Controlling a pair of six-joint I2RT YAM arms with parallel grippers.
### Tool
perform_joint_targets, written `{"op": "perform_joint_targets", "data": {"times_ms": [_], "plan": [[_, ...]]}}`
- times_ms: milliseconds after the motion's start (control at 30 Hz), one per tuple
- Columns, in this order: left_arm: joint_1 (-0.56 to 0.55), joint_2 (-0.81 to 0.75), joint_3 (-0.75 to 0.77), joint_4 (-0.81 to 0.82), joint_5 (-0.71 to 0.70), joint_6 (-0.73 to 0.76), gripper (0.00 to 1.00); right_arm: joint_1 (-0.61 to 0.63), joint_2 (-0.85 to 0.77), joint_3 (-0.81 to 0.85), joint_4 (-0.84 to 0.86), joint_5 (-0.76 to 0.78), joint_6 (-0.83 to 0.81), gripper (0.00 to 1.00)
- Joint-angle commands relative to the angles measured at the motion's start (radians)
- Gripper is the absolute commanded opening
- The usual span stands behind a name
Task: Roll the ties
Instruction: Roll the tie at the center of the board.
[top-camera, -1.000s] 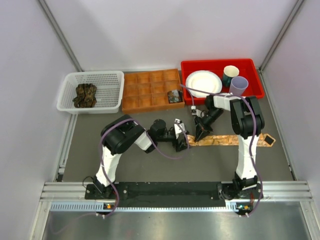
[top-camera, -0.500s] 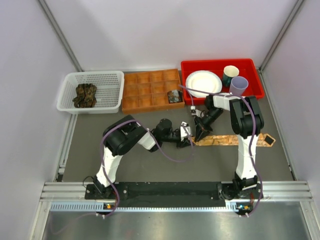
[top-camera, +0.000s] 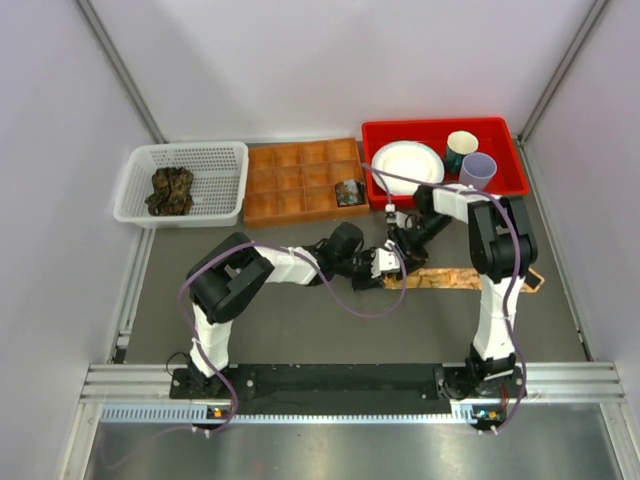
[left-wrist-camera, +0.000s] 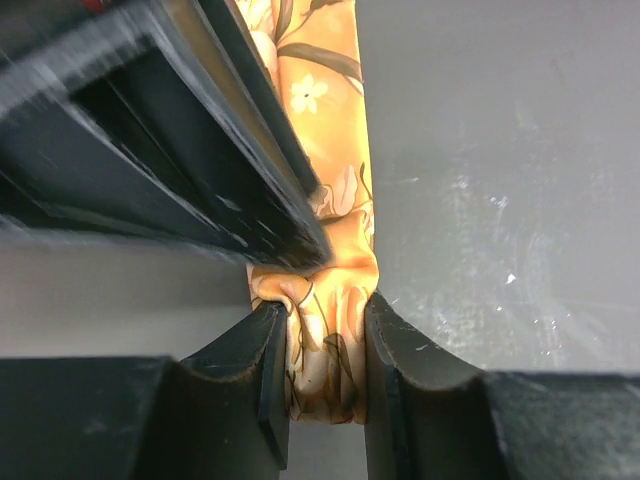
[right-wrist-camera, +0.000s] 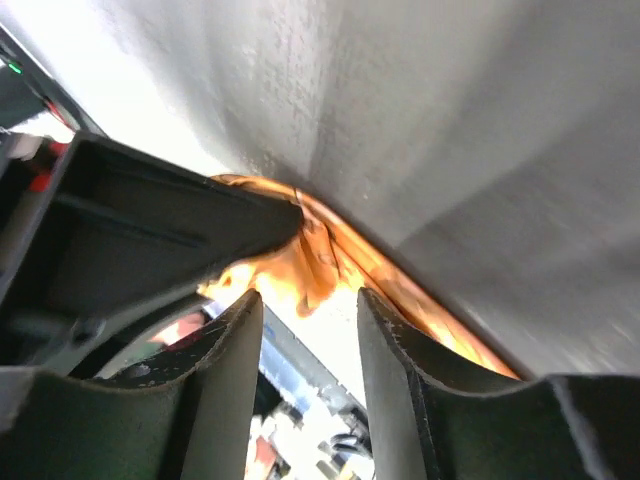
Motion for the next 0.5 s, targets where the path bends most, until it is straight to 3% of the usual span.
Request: {"op": "perform_joint_targets", "data": {"times_ms": [0,233,467], "plan": [[0.011,-0.002,0.027,-0.279,-0.107,0.047,0.07,-0.085,-0.107,-0.009,0.062,-0.063,-0.018,0.43],[0.004,0.030,0.102,-0.403,-0.111,0.074,0.07,-0.074,-0.129,-0.066,0.135,-0.252,0.091,0.39],[0.004,0.037,0.119,-0.428,-0.111,0.082,0.09,0.004,-0.065,-0.106,0.238,-0.252,0.150,0.37]]}}
